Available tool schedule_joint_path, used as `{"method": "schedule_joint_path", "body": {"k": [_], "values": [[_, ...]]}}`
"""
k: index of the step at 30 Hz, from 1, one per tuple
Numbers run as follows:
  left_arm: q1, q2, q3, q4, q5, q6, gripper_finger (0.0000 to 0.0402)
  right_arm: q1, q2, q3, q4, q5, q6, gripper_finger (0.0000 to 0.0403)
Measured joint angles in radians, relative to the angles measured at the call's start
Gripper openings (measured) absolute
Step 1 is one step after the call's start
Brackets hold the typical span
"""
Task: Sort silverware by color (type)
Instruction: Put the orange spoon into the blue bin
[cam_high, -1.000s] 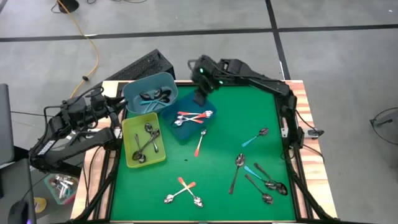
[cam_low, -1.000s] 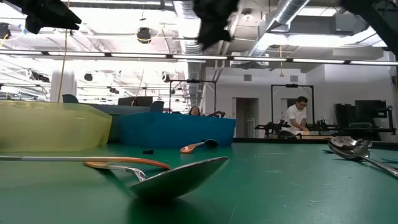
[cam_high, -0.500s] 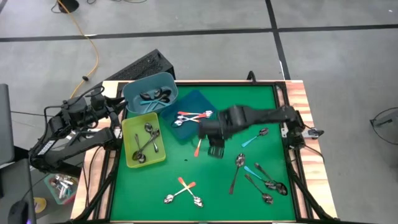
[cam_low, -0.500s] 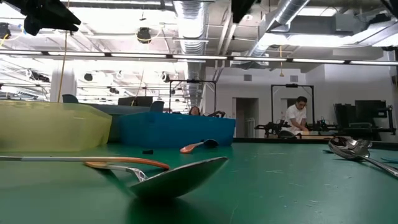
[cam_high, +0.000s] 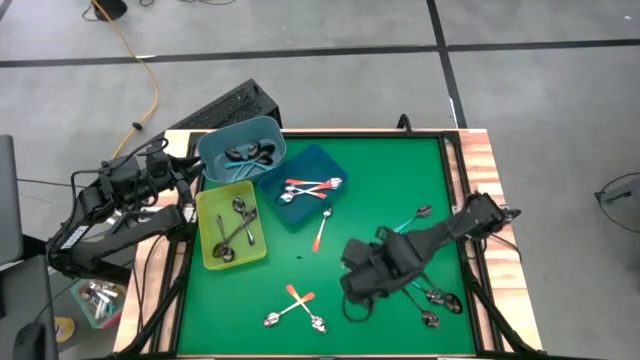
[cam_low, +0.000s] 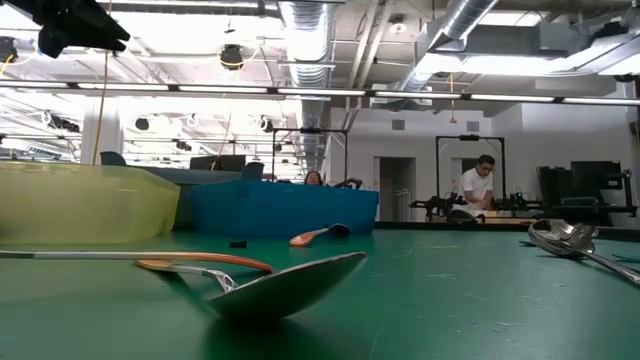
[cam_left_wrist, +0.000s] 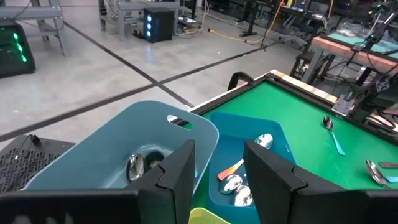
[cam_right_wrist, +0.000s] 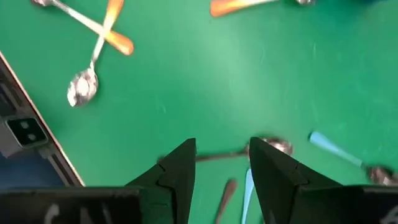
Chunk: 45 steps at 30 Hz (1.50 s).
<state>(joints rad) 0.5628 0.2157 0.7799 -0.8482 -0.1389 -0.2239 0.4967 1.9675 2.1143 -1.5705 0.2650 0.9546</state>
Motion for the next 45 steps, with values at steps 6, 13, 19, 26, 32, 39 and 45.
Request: {"method": "schedule_joint_path", "body": {"k": [6,13,19,26,32,39,45], "values": [[0.0,0.0,0.0,-0.003,0.0,-0.001,0.0122,0.075,-0.001,-0.115,-0.001,-0.015,0.127,0.0159],[0.0,0.0,0.0,-0.009,0.0,-0.001,0.0122,0.095,-0.001,-0.291,0.005,-0.024,0.273,0.0159],[0.0,0.0,0.0,-0.011,0.0,-0.001,0.0122,0.08,-0.001,-0.403,0.195,-0.081,0.265,0.0159],[0.0,0.0,0.0,-0.015,0.0,0.013,0.0122,0.043,0.0,-0.495,0.672,-0.085,0.011,0.0159],[0.0,0.0,0.0,-0.024,0.0,0.017,0.0122,-0.016,-0.001,-0.518,0.83,-0.086,-0.15,0.0159],[0.0,0.0,0.0,-0.029,0.0,0.025,0.0122,-0.157,-0.001,-0.518,0.774,0.05,-0.173,0.0159],[0.0,0.0,0.0,-0.034,0.0,0.025,0.0122,-0.312,0.0,-0.518,0.755,0.059,0.141,0.0159]]}}
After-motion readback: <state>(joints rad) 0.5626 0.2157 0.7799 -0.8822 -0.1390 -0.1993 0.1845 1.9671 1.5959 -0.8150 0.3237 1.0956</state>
